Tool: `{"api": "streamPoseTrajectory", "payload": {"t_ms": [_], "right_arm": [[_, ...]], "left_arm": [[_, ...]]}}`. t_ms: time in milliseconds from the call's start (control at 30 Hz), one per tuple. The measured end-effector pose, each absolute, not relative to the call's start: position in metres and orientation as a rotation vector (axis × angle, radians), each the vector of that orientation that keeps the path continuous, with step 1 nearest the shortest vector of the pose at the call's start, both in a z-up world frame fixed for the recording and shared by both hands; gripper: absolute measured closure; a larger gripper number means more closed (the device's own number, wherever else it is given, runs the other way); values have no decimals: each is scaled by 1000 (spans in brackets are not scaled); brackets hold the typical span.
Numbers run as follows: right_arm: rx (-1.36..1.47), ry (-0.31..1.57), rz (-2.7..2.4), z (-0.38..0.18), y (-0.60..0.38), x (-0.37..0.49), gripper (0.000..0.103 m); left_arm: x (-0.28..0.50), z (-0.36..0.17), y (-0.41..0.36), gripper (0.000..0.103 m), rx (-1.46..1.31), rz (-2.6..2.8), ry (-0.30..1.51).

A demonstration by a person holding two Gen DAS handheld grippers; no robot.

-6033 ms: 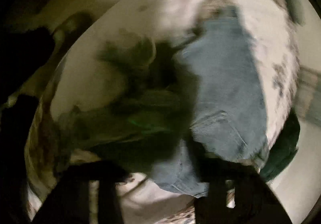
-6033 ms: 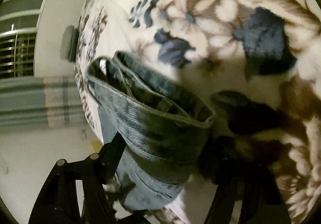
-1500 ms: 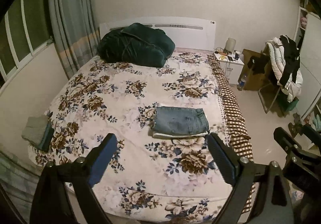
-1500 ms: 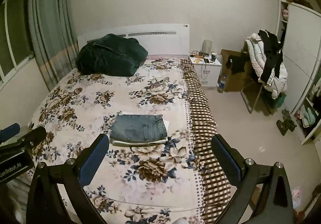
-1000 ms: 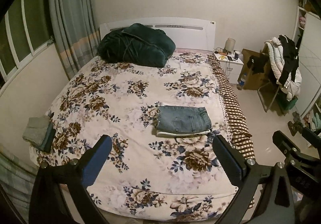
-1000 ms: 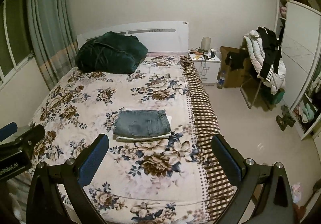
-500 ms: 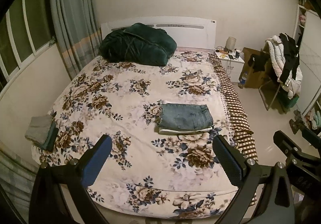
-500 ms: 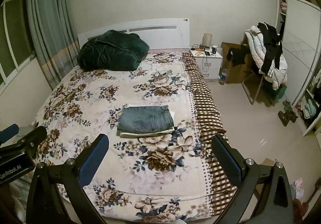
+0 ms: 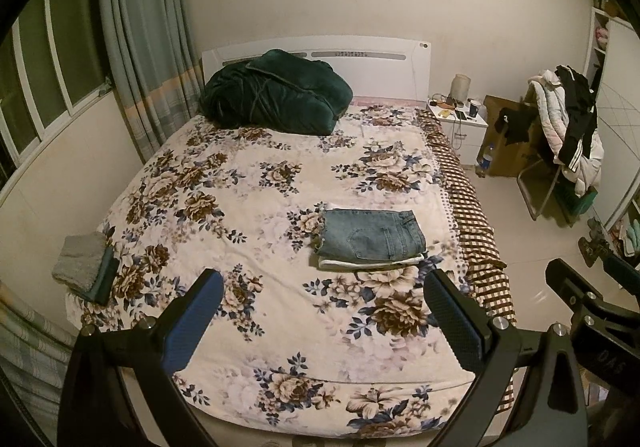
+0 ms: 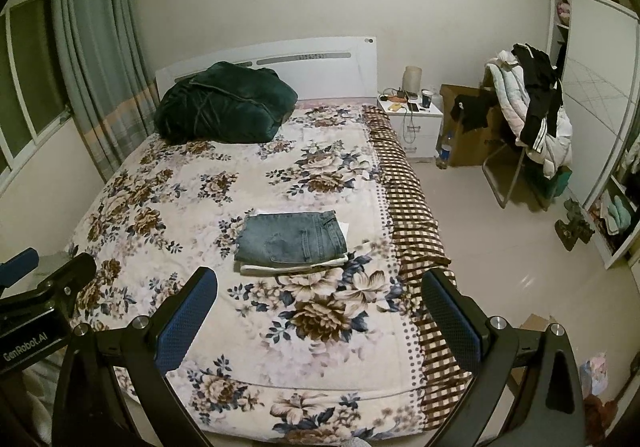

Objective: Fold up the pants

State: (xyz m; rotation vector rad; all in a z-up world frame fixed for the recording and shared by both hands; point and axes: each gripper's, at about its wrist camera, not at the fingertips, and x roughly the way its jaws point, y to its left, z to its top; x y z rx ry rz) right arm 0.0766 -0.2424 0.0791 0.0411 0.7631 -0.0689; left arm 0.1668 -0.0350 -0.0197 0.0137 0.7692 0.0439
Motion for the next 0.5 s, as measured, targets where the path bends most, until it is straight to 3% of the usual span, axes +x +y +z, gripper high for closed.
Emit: {"api": "streamPoseTrajectory", "payload": {"t_ms": [500], "right_arm": [[32, 765, -77, 86, -235, 81, 0]], "left_arm": [[167, -18, -31, 1, 15, 51, 763]]}}
